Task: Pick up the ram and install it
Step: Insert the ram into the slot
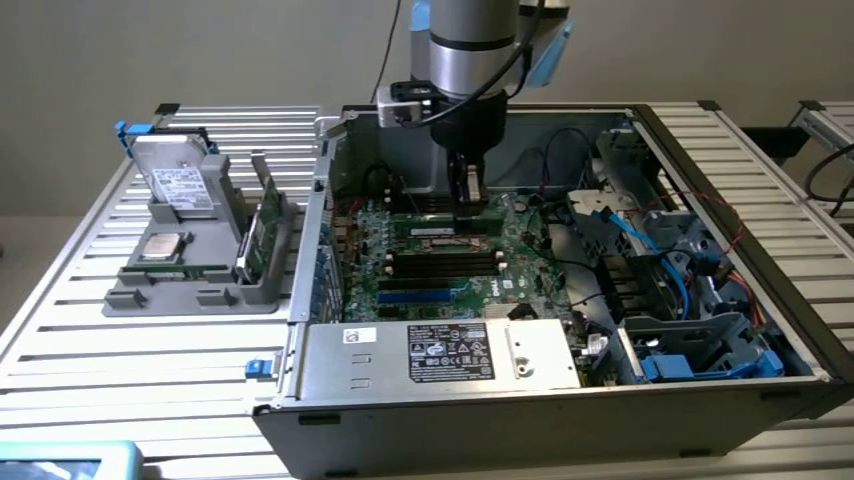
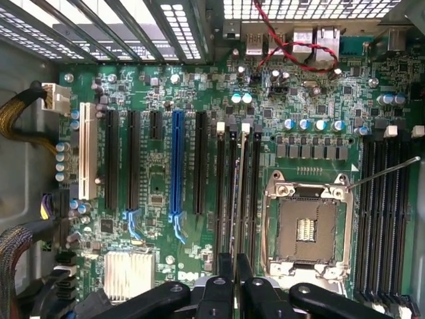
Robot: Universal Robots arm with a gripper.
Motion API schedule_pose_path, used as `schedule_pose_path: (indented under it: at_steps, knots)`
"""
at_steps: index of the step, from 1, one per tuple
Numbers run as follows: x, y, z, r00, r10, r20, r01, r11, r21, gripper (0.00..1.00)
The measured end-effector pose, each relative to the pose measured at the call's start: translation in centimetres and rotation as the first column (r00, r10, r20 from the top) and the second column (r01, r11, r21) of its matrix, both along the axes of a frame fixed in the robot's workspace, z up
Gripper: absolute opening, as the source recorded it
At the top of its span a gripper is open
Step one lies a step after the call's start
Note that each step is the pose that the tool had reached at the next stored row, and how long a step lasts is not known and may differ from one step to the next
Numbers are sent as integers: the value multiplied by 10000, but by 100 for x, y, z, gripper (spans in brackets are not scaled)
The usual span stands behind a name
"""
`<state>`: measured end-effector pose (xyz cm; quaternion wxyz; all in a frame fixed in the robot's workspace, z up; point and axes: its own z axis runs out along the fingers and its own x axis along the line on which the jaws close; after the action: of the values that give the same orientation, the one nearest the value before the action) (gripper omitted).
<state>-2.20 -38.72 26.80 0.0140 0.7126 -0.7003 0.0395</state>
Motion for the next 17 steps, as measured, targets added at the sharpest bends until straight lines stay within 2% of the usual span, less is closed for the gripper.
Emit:
schedule_pose_path:
  at_steps: [6, 17]
  knots:
    - [0, -1, -61, 10000, 1, -42, -1, 10000, -2, 14]
    - [9, -50, -83, 10000, 2, -43, -2, 10000, -1, 14]
